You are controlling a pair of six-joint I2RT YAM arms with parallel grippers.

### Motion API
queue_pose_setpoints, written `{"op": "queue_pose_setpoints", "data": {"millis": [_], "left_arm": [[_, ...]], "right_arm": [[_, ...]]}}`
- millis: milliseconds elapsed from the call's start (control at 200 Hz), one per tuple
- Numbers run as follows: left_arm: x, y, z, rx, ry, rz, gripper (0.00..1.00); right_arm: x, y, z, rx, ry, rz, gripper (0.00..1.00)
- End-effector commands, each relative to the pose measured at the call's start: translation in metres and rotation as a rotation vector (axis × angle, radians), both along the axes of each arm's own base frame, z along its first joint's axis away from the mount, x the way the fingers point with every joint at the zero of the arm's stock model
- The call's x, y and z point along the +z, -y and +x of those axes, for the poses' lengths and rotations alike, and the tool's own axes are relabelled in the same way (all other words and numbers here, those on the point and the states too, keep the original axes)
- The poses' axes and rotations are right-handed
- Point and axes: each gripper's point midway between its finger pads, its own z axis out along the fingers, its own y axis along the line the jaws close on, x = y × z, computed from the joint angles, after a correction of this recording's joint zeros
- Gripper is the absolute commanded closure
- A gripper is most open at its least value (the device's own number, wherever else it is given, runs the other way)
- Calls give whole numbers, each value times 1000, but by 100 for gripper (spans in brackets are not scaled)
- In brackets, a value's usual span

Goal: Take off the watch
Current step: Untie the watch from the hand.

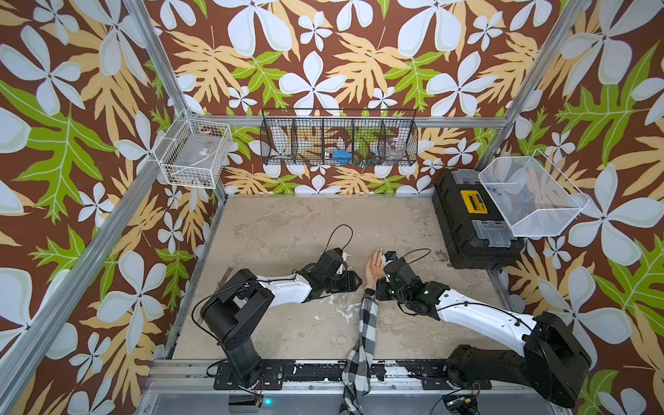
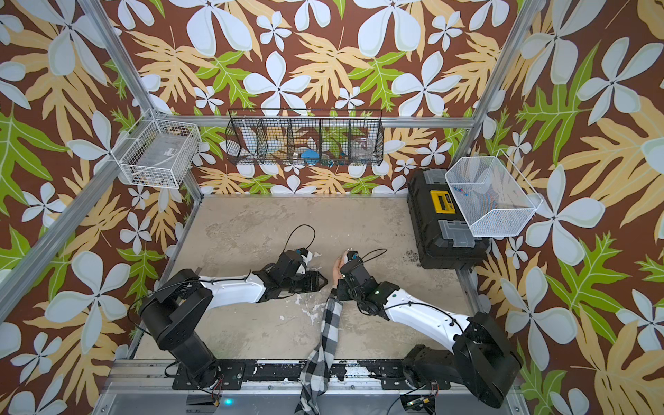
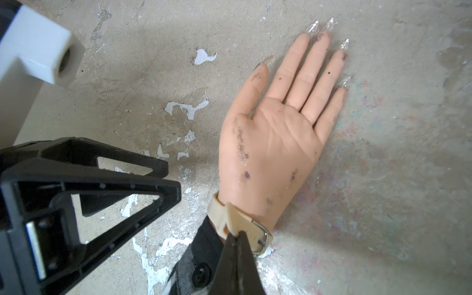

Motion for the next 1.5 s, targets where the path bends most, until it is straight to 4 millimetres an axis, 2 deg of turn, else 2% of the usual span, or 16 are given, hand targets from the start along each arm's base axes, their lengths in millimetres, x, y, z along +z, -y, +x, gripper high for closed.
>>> {"op": "queue_pose_setpoints", "data": {"millis": [0,220,515,951,1236,1496], "left_arm": [[0,8,-2,-13,-6,-2,35],[1,28,-6,-43,-3,-9,35],[-2,41,-13,-70,-8,-6,35],[-31,27,-20,-43,-50,68,36],[-46,23,-22,-35,-76,98,37],[-52,22,-23,-33,-88,106,38]], "right_arm": [[1,1,0,-14,2,5,100],[1,2,0,-30,0,18,100],[3,3,1,-42,7,21,100],[0,21,-2,-106,10,5,100],[-28,51,-16,-191,-62,-4,100],[-50,61,-28,-214,-106,-16,100]]}}
